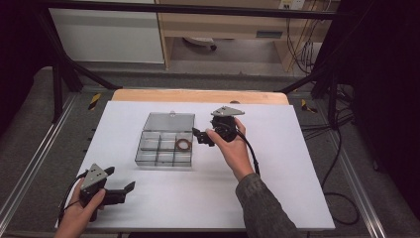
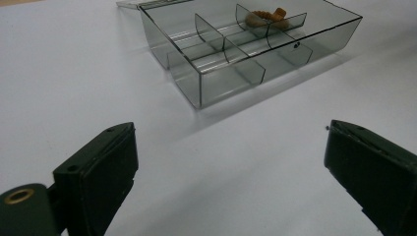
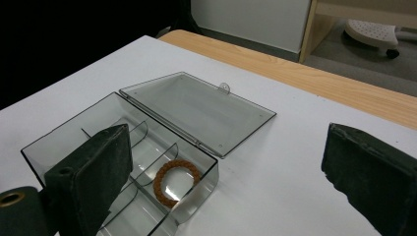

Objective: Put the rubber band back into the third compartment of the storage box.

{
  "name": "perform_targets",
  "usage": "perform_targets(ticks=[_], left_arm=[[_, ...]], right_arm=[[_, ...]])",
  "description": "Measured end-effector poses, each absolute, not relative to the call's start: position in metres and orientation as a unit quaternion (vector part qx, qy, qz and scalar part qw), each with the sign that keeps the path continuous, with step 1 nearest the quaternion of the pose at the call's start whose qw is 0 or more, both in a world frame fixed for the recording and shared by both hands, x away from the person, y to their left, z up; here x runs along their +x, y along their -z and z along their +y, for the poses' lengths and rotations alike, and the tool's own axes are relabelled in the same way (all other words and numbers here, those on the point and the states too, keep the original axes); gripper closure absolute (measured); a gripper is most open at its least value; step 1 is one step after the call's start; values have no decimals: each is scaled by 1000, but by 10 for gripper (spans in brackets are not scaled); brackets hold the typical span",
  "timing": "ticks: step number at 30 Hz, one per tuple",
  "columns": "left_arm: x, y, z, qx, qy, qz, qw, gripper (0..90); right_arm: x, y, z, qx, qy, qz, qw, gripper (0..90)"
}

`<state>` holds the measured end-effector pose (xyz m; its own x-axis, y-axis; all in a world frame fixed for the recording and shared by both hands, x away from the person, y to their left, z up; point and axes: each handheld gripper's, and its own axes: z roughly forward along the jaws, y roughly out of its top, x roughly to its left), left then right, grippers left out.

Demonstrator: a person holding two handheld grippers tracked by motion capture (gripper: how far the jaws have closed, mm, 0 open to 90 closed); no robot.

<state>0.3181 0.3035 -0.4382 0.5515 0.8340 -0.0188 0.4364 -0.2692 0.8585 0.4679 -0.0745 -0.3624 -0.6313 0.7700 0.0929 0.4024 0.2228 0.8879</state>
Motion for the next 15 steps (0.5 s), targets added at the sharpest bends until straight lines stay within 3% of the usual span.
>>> perform_targets(ticks=[15], left_arm=[[317,439,304,765,-226,416,437,60]], right_arm=[[459,348,-110,389,-519,738,187,48]])
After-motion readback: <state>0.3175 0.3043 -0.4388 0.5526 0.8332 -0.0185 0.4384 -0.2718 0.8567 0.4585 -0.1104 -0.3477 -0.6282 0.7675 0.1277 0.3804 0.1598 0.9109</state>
